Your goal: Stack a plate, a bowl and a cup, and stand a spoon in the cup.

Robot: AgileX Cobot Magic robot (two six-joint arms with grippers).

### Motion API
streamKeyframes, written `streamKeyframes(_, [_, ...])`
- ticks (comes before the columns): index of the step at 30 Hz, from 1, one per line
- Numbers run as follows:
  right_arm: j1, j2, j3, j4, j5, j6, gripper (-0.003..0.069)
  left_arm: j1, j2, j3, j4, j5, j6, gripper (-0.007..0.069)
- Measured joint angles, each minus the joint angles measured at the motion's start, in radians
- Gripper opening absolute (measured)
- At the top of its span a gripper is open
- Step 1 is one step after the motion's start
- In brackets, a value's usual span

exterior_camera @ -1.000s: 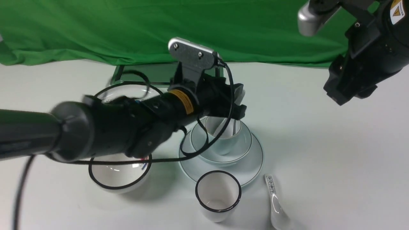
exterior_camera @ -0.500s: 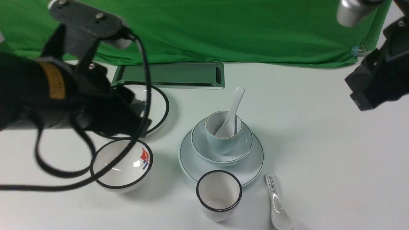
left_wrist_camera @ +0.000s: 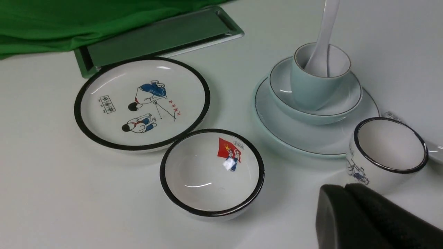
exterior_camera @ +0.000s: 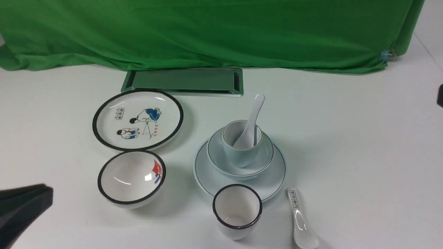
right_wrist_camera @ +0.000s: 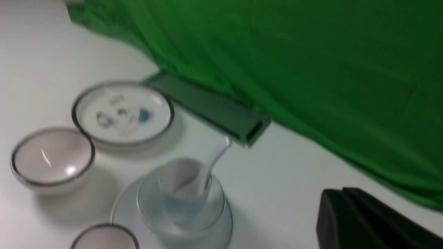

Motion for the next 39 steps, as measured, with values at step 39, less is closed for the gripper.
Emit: streamKeyframes(39, [-0.098,-0.300,0.345,0.017,-0.282,0.016,0.0013,0.000,-0.308,0.085,0.000,-0.004,0.015,-0.0031])
